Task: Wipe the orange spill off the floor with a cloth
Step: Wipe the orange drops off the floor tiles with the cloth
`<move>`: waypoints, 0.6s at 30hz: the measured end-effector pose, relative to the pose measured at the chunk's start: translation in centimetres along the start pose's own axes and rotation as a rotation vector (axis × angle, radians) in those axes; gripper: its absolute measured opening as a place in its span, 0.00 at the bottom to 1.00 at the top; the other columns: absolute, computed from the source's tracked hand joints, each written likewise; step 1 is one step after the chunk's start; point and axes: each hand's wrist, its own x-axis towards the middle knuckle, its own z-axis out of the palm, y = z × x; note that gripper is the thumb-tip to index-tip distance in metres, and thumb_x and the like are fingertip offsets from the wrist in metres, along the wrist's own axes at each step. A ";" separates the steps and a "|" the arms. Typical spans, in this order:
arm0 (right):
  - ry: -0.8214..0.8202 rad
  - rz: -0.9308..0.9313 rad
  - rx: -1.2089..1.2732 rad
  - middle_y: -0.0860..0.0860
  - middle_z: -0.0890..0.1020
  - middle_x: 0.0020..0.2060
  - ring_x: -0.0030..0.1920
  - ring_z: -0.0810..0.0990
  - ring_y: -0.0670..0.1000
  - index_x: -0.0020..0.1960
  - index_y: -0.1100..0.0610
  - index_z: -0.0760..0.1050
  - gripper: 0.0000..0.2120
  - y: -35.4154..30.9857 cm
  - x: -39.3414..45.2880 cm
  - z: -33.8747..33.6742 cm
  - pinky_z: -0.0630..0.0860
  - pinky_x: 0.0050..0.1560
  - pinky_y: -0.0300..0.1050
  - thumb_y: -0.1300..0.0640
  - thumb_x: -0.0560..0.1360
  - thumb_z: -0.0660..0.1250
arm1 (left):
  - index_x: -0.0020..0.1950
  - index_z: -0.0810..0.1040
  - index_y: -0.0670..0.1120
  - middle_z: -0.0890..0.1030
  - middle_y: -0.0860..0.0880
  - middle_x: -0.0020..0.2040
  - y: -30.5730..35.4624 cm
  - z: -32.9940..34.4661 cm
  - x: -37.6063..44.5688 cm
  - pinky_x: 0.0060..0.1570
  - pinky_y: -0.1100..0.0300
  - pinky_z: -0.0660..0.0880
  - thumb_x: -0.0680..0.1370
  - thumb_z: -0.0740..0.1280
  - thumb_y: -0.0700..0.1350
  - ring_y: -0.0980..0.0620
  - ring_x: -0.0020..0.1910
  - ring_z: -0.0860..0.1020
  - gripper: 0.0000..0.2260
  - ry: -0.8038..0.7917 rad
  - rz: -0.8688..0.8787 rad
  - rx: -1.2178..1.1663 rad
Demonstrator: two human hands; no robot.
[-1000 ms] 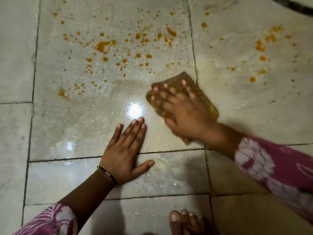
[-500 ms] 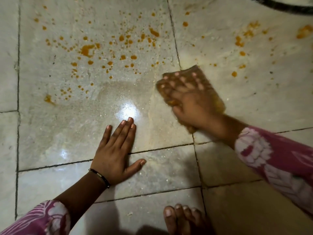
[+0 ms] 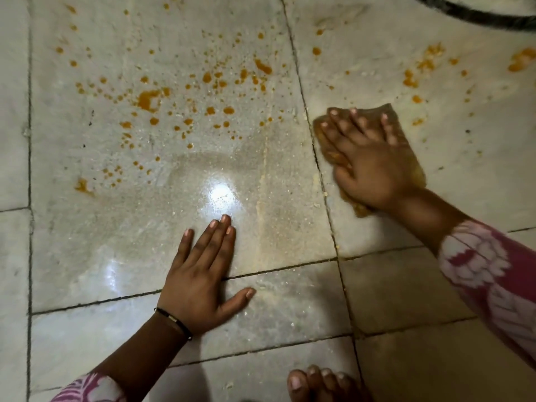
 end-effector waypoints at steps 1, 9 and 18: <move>0.005 -0.024 0.005 0.51 0.58 0.76 0.76 0.53 0.54 0.77 0.52 0.55 0.35 -2.0 0.8 0.3 0.42 0.72 0.62 0.45 0.70 0.48 | 0.75 0.60 0.39 0.59 0.42 0.77 0.0 0.0 0.0 0.71 0.39 0.57 0.74 0.58 0.66 0.46 0.76 0.56 0.40 -0.002 -0.002 0.000; -0.081 -0.523 0.019 0.50 0.61 0.75 0.75 0.57 0.52 0.76 0.52 0.59 0.32 -6.4 -9.6 1.6 0.50 0.72 0.63 0.48 0.73 0.59 | 0.75 0.61 0.39 0.59 0.42 0.77 -0.1 0.1 0.0 0.70 0.39 0.59 0.73 0.59 0.66 0.46 0.76 0.57 0.40 0.020 0.006 0.005; -0.117 -0.137 -0.009 0.50 0.51 0.77 0.77 0.48 0.54 0.78 0.52 0.47 0.40 -6.0 -1.7 0.4 0.36 0.72 0.61 0.32 0.72 0.47 | 0.77 0.56 0.42 0.55 0.45 0.78 -0.3 -0.1 -0.1 0.72 0.42 0.55 0.75 0.54 0.67 0.48 0.77 0.53 0.39 -0.050 0.010 0.030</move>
